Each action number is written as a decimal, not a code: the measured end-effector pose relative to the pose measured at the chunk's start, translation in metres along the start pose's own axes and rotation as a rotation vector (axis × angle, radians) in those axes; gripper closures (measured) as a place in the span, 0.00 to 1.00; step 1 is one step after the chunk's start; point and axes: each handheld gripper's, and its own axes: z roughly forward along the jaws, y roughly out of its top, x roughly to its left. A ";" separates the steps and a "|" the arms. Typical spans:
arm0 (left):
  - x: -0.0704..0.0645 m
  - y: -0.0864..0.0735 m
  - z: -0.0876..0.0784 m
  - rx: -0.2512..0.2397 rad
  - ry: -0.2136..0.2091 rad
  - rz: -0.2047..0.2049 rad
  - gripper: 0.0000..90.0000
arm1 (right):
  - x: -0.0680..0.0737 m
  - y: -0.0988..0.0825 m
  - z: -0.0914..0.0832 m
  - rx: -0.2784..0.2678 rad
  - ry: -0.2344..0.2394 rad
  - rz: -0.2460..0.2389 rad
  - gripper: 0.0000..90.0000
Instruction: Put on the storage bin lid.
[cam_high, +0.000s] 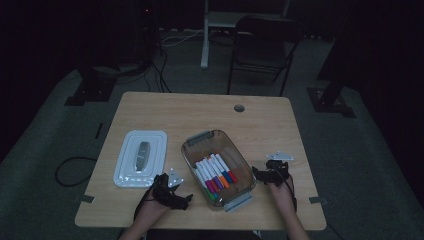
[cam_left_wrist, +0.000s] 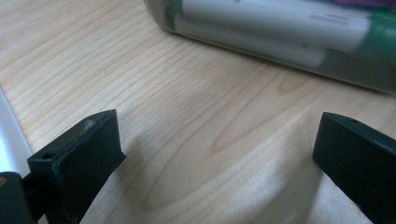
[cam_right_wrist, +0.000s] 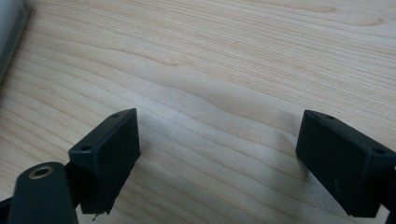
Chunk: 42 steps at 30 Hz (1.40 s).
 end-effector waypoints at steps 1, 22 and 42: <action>0.001 0.001 -0.003 -0.004 -0.006 -0.005 0.02 | 0.000 0.000 0.000 0.000 0.000 -0.001 0.15; 0.079 0.000 -0.068 -0.164 0.161 -0.223 0.02 | 0.000 0.000 0.000 0.001 0.010 -0.011 0.15; 0.129 -0.011 -0.033 -0.095 0.330 -0.341 0.26 | 0.001 -0.004 -0.005 -0.028 0.057 -0.029 0.15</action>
